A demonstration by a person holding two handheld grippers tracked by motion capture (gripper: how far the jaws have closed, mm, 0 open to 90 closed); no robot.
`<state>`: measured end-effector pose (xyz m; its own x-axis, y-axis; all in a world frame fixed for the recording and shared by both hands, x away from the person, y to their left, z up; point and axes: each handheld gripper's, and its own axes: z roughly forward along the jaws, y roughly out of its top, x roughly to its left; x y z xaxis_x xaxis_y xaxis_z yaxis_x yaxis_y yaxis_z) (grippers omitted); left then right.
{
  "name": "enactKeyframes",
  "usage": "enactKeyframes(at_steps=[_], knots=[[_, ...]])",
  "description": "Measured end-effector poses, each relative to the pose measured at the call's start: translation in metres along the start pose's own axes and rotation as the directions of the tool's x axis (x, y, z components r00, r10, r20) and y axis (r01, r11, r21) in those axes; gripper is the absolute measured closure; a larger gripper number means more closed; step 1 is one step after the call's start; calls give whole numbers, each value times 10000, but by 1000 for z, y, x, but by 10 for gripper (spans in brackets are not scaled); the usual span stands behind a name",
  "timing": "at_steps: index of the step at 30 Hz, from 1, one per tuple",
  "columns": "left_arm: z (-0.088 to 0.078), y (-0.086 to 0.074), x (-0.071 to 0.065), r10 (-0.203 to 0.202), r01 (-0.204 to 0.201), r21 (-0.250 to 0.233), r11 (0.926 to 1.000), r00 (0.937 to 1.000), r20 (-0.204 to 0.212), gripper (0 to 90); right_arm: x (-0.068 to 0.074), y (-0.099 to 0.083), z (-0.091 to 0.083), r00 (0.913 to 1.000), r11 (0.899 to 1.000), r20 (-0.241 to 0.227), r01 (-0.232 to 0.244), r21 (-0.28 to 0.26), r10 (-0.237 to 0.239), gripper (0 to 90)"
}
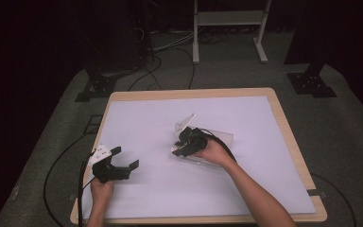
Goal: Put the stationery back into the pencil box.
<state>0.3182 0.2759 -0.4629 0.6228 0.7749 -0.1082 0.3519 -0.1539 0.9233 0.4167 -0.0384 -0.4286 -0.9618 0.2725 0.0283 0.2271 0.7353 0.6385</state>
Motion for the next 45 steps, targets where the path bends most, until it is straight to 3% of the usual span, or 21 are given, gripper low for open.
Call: enactKeyframes(at_steps=[20, 45], knots=[[0, 0, 0, 20, -20, 1, 10000, 10000, 20, 0, -7, -1, 14, 9998, 9996, -2, -191, 185, 192, 582], [-1, 0, 0, -53, 53, -39, 10000, 10000, 16, 0, -12, -3, 18, 9993, 9990, -13, -382, 232, 383, 578]])
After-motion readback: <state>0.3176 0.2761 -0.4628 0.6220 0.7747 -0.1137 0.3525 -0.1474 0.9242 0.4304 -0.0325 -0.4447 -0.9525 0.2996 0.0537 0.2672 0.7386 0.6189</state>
